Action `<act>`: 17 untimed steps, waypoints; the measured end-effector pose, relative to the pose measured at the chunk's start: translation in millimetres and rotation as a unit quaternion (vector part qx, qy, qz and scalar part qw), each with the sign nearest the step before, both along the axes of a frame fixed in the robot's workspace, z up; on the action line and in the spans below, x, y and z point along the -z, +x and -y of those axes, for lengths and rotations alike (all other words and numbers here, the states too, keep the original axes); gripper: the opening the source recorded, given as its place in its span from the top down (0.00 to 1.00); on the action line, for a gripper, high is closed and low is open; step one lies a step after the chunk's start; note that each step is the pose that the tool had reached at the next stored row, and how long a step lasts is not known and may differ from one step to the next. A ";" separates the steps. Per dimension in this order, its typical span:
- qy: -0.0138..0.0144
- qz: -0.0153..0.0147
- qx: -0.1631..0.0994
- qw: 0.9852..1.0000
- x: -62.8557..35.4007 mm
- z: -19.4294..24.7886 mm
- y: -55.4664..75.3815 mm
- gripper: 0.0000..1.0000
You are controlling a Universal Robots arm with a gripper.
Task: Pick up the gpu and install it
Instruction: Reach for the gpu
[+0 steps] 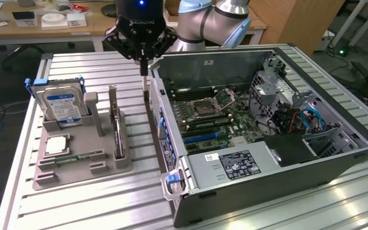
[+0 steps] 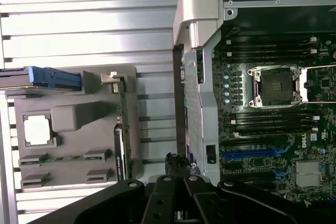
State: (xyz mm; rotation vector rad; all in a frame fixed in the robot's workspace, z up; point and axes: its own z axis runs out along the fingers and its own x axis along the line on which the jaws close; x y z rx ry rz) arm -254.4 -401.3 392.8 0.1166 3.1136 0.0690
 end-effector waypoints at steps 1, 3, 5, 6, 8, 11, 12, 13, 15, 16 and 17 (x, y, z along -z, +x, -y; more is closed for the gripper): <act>0.000 0.000 0.000 1.000 0.0 0.0 -1.5 0.90; 0.000 0.000 0.000 1.000 0.0 0.1 -4.2 0.90; 0.000 0.000 0.000 1.000 0.0 0.1 -6.8 0.90; 0.000 0.000 0.000 1.000 0.0 0.1 -8.1 0.90; 0.000 0.000 0.000 1.000 0.1 0.2 -10.7 0.90; 0.000 0.000 0.000 1.000 0.0 0.3 -14.6 0.90; 0.000 0.000 0.000 1.000 0.1 0.3 -15.9 0.90; 0.000 0.000 0.000 1.000 0.1 0.3 -17.4 0.90; 0.000 0.000 0.000 1.000 0.1 0.4 -19.9 0.90; 0.000 0.000 0.000 1.000 0.1 0.4 -21.2 0.90; 0.000 0.000 0.000 1.000 0.2 0.4 -22.5 0.90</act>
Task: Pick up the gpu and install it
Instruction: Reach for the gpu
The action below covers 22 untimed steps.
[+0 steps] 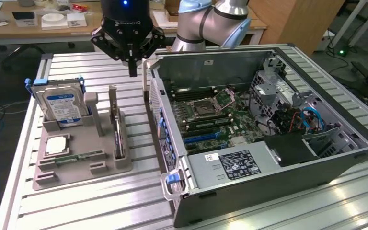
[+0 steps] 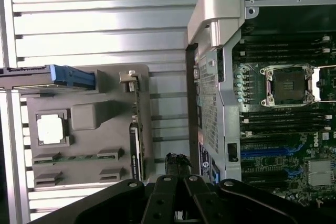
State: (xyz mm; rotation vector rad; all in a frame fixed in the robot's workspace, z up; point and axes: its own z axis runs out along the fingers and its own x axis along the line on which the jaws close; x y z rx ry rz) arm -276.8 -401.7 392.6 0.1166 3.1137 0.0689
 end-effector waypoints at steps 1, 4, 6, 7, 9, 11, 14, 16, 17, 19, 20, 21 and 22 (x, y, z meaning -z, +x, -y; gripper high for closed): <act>0.000 0.000 0.000 1.000 0.0 0.0 -1.3 0.90; 0.000 0.000 0.000 1.000 0.1 0.1 -5.2 0.90; 0.000 0.000 0.000 1.000 0.0 0.1 -7.9 0.90; 0.000 0.000 0.000 1.000 0.1 0.2 -9.1 0.90; 0.000 0.000 0.000 1.000 0.1 0.2 -11.8 0.90; 0.000 0.000 0.000 1.000 0.1 0.2 -14.5 0.90; 0.000 0.000 0.000 1.000 0.1 0.3 -18.4 0.90; 0.000 0.000 0.000 1.000 0.2 0.4 -21.0 0.90; 0.000 0.000 0.000 1.000 0.2 0.4 -22.3 0.90; 0.000 0.000 0.000 1.000 0.2 0.5 -24.7 0.90; 0.000 0.000 0.000 1.000 0.2 0.5 -25.9 0.90; 0.000 0.000 0.000 1.000 0.3 0.5 -27.1 0.90; 0.000 0.000 0.000 1.000 0.2 0.5 -28.2 0.90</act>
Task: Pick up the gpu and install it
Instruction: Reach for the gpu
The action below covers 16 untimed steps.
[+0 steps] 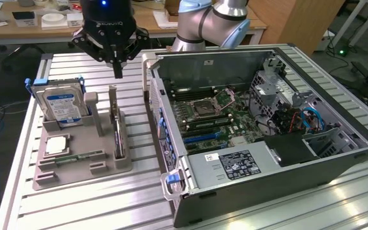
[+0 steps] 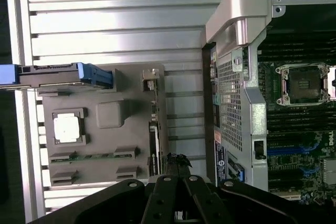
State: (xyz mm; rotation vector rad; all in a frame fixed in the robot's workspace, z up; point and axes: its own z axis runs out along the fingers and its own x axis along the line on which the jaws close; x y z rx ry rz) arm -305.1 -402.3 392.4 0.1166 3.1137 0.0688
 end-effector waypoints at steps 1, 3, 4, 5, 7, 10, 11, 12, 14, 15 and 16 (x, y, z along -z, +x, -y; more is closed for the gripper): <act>0.000 0.000 0.000 1.000 0.0 0.0 -1.1 0.90; 0.000 0.000 0.000 1.000 0.0 0.1 -3.3 0.90; 0.000 0.000 0.000 1.000 0.1 0.1 -4.5 0.90; 0.000 0.000 0.000 1.000 0.1 0.1 -5.7 0.90; 0.000 0.000 0.000 1.000 0.1 0.2 -8.4 0.90; 0.000 0.000 0.000 1.000 0.2 0.4 -12.6 0.90; 0.000 0.000 0.000 1.000 0.2 0.4 -13.9 0.90; 0.000 0.000 0.000 1.000 0.2 0.5 -15.2 0.90; 0.000 0.000 0.000 1.000 0.3 0.5 -17.8 0.90; 0.000 0.000 0.000 1.000 0.3 0.5 -19.1 0.90; 0.000 0.000 0.000 1.000 0.2 0.6 -20.4 0.90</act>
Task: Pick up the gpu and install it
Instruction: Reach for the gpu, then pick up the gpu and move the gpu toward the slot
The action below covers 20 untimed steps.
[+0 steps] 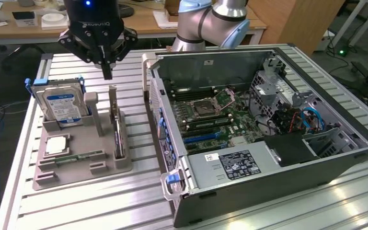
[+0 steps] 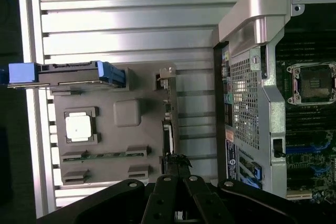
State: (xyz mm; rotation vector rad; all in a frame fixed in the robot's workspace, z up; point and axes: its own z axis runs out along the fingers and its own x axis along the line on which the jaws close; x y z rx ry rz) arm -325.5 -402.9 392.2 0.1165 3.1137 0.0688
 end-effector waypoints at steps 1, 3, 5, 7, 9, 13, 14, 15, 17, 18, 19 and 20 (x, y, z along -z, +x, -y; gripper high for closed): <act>0.000 0.000 0.000 1.000 0.0 0.0 -1.2 0.90; 0.000 0.000 0.000 1.000 0.1 0.0 -3.7 0.90; 0.000 0.000 0.000 1.000 0.1 0.1 -6.3 0.90; 0.000 0.000 0.000 1.000 0.1 0.2 -9.0 0.90; 0.000 0.000 0.000 1.000 0.2 0.3 -10.2 0.90; 0.000 0.000 0.000 1.000 0.1 0.3 -10.3 0.90; 0.000 0.000 0.000 1.000 0.1 0.3 -10.3 0.90; 0.000 0.000 0.000 1.000 0.1 0.3 -10.3 0.90; 0.000 0.000 0.000 1.000 0.1 0.3 -10.3 0.90; 0.000 0.000 0.000 1.000 0.1 0.3 -10.3 0.90; 0.000 0.000 0.000 1.000 0.2 0.3 -10.3 0.90; 0.000 0.000 0.000 1.000 0.2 0.3 -10.3 0.90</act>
